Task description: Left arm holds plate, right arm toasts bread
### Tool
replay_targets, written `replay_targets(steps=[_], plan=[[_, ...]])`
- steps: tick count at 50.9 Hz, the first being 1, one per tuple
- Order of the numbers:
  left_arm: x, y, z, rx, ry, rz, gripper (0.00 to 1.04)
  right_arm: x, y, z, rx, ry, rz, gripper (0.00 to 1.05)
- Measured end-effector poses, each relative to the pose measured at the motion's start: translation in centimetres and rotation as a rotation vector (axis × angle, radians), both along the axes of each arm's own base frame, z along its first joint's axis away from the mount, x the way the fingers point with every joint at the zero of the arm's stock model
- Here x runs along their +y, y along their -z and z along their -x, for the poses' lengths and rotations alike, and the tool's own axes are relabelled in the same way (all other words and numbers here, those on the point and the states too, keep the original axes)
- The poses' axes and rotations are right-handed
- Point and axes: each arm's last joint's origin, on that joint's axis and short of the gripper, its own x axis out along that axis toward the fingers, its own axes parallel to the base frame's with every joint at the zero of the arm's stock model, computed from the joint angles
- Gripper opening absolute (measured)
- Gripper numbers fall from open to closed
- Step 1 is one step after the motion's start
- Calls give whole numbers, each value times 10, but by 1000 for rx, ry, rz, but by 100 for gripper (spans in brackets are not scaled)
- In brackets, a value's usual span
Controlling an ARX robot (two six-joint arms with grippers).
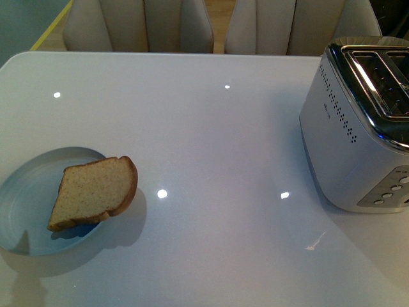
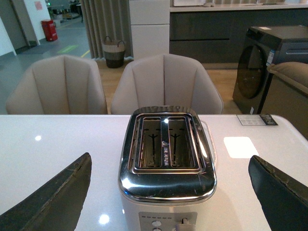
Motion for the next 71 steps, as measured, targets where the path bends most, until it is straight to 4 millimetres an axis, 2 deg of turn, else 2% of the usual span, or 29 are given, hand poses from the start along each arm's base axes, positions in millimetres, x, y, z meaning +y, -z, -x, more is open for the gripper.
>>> replay_targets(steps=[11,23,45,55,59,71], plan=[[3,30,-11,72,43,-18,97,0,0,0,0,0,0,96],[5,52,-20,113,69,-29,97,0,0,0,0,0,0,96],[2,67,-21,162,172,-31,97,0,0,0,0,0,0,96],[-2,68,-23,168,209,-45,97,0,0,0,0,0,0,96],[-4,69,-23,178,229,-75,91,0,0,0,0,0,0,96],[-6,70,-22,184,252,-88,45,0,0,0,0,0,0,96]])
